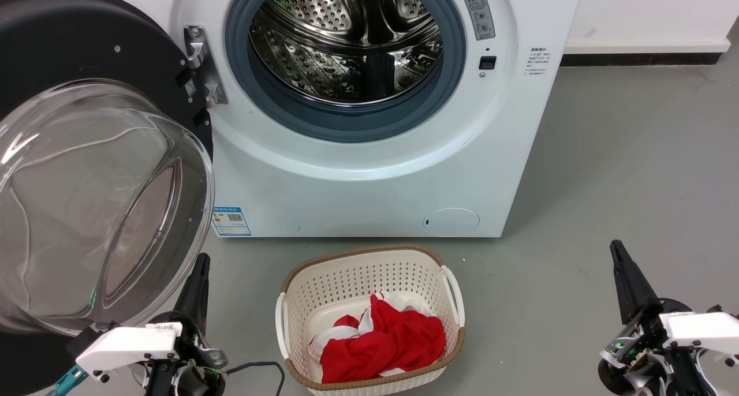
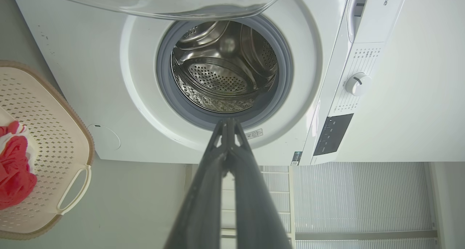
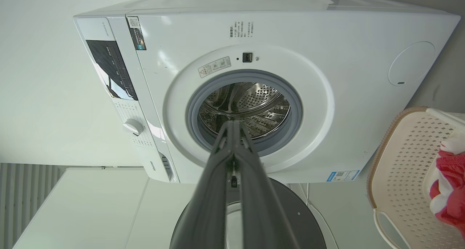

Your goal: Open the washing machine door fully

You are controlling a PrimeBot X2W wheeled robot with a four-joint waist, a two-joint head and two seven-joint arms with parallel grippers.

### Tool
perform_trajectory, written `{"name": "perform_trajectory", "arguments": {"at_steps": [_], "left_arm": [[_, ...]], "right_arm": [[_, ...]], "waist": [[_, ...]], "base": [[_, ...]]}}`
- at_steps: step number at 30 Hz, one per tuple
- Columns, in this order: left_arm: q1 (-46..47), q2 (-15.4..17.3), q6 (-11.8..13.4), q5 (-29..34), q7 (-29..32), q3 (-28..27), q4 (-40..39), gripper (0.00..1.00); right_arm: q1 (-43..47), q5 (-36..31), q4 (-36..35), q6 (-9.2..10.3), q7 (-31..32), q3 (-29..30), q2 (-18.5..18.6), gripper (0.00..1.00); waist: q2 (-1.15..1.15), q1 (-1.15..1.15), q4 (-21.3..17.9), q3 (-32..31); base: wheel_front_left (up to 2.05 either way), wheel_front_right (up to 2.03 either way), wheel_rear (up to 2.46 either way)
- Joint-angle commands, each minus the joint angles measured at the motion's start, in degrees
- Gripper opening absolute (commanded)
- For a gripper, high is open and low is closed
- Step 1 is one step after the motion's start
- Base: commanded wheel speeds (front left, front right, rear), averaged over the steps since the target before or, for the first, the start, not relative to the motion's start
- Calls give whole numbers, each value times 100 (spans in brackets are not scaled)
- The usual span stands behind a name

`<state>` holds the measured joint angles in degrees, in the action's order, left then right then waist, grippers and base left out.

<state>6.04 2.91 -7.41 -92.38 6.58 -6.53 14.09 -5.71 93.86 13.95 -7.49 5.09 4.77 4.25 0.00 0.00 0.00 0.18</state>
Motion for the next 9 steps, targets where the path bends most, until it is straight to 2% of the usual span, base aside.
{"name": "perform_trajectory", "arguments": {"at_steps": [1,9], "left_arm": [[40,-8,-25,-5,16,-18,5,0],[40,-8,-25,-5,16,-18,5,0]], "right_arm": [[-71,-6,9,1,20,11,-20,0],[-73,-22,10,0,38,27,-29,0]], "waist": [[0,0,0,0],[0,0,0,0]], "base": [[0,0,0],[0,0,0]]}}
